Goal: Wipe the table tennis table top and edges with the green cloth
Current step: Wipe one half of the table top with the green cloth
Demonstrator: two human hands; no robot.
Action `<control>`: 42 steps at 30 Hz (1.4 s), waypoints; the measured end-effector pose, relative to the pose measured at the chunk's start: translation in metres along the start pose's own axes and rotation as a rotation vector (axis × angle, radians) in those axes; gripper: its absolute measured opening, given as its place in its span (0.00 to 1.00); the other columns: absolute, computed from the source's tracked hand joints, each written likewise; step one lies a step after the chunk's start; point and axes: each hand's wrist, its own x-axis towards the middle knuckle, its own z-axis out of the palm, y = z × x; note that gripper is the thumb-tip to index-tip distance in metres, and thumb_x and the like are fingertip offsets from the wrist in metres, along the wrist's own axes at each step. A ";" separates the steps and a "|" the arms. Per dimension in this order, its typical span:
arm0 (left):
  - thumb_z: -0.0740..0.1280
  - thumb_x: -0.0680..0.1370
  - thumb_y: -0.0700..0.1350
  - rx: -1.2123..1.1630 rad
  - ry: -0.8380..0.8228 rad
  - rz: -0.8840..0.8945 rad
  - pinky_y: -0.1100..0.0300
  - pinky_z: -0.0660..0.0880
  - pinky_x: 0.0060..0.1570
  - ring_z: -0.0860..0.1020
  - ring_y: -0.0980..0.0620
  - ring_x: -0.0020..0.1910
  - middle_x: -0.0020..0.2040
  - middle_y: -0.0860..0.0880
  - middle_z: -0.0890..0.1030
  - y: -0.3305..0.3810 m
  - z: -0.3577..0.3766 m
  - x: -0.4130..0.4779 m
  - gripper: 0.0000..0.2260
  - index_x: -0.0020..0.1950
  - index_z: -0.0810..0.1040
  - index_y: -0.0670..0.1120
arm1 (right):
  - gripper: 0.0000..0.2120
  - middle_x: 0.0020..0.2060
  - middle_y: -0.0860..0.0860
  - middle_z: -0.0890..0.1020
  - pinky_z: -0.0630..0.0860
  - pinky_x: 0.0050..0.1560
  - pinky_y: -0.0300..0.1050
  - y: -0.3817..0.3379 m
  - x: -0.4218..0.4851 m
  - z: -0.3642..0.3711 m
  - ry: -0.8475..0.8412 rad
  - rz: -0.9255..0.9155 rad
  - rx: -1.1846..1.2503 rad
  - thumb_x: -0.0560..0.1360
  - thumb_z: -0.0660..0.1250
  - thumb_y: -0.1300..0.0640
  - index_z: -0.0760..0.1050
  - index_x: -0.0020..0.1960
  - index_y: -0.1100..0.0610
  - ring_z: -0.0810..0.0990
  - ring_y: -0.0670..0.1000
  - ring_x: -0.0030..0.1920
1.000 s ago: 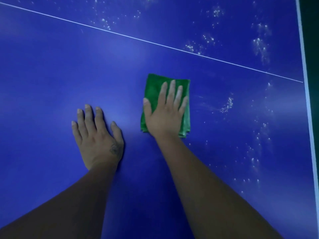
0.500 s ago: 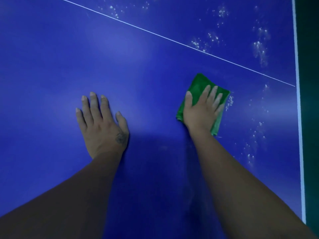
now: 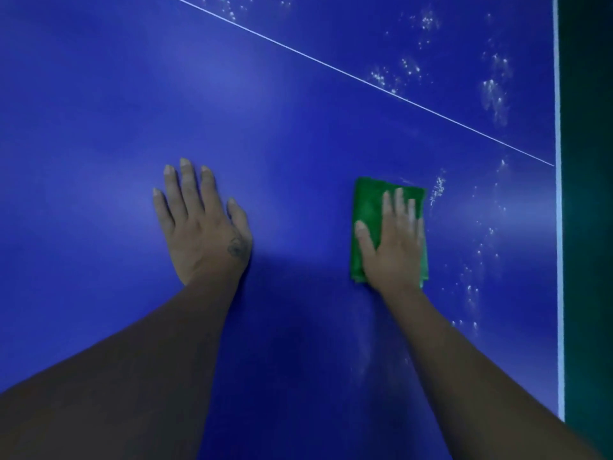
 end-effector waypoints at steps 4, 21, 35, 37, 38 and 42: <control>0.55 0.86 0.55 -0.001 -0.031 -0.013 0.42 0.43 0.86 0.50 0.42 0.88 0.88 0.44 0.56 -0.001 -0.001 0.001 0.30 0.86 0.62 0.43 | 0.39 0.89 0.56 0.46 0.42 0.85 0.66 -0.042 0.014 0.005 0.008 0.303 0.056 0.87 0.49 0.34 0.47 0.89 0.55 0.43 0.60 0.88; 0.58 0.88 0.48 -0.160 -0.057 0.076 0.45 0.47 0.86 0.52 0.42 0.88 0.87 0.42 0.58 -0.003 -0.021 -0.010 0.28 0.86 0.59 0.39 | 0.35 0.89 0.54 0.51 0.50 0.85 0.66 0.057 -0.023 0.001 -0.027 -0.184 0.004 0.86 0.50 0.31 0.55 0.88 0.46 0.48 0.59 0.88; 0.56 0.87 0.53 -0.020 -0.046 0.107 0.40 0.52 0.86 0.55 0.42 0.87 0.87 0.44 0.62 0.000 -0.030 -0.208 0.26 0.84 0.67 0.44 | 0.34 0.88 0.53 0.54 0.54 0.84 0.69 0.066 -0.199 0.029 -0.035 -0.587 0.100 0.85 0.60 0.34 0.61 0.87 0.45 0.52 0.61 0.88; 0.56 0.87 0.53 -0.014 -0.052 0.100 0.41 0.51 0.86 0.54 0.43 0.88 0.87 0.45 0.61 0.001 -0.029 -0.210 0.27 0.85 0.66 0.45 | 0.33 0.88 0.51 0.55 0.55 0.84 0.68 0.093 -0.176 0.026 -0.041 -0.695 0.104 0.84 0.61 0.34 0.63 0.86 0.43 0.52 0.60 0.88; 0.55 0.87 0.53 -0.013 -0.057 0.101 0.42 0.50 0.86 0.54 0.43 0.88 0.87 0.45 0.61 0.001 -0.029 -0.211 0.27 0.85 0.66 0.45 | 0.33 0.88 0.51 0.56 0.55 0.84 0.67 0.103 -0.158 0.024 -0.042 -0.706 0.102 0.84 0.61 0.33 0.63 0.86 0.43 0.52 0.59 0.88; 0.55 0.88 0.54 0.005 -0.043 0.107 0.41 0.51 0.86 0.53 0.45 0.88 0.87 0.47 0.60 0.000 -0.027 -0.210 0.27 0.85 0.65 0.46 | 0.32 0.88 0.52 0.56 0.51 0.85 0.67 0.119 -0.082 0.014 0.013 -0.493 0.070 0.86 0.56 0.35 0.62 0.86 0.46 0.53 0.59 0.88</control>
